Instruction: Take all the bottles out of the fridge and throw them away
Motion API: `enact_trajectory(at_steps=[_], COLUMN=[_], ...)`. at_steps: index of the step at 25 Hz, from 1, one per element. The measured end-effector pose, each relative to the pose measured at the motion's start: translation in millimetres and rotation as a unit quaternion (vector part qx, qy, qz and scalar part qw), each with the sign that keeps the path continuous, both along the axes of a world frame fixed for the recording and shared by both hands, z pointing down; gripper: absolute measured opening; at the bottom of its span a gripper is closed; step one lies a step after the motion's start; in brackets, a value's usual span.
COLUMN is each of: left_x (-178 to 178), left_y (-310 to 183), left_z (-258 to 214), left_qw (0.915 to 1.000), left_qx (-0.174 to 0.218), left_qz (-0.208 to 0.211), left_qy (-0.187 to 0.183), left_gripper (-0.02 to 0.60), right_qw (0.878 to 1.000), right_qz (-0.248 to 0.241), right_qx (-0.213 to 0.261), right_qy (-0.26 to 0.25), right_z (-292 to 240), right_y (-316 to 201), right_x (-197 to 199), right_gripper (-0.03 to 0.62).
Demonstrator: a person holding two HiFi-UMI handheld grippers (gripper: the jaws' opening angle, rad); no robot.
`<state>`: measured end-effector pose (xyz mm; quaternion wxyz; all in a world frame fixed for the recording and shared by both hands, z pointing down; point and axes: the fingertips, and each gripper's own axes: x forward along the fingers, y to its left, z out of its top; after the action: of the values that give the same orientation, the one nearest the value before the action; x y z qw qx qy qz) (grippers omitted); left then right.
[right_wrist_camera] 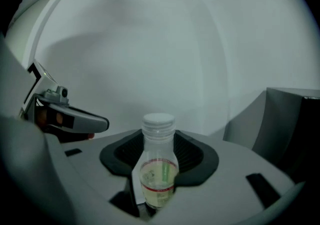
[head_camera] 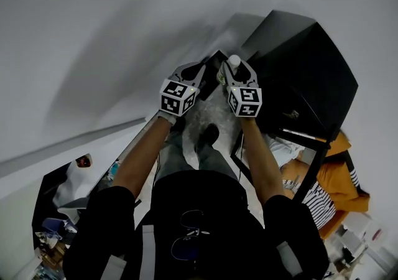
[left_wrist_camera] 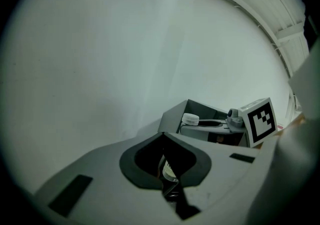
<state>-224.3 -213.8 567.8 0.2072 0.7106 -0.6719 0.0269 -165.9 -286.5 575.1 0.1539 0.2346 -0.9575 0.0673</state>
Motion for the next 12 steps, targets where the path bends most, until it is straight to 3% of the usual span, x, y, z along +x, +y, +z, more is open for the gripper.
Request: enact_trajectory(at_steps=[12], left_x=[-11], left_y=[8], left_z=[28], left_qw=[0.9995], left_qx=[-0.022], left_qz=[-0.018], left_qy=[0.017], left_gripper=[-0.002], right_qw=[1.0], right_qz=[-0.014], right_qx=[-0.018], right_qy=[0.008], right_z=[25], right_y=[2], right_x=[-17], right_gripper=[0.19])
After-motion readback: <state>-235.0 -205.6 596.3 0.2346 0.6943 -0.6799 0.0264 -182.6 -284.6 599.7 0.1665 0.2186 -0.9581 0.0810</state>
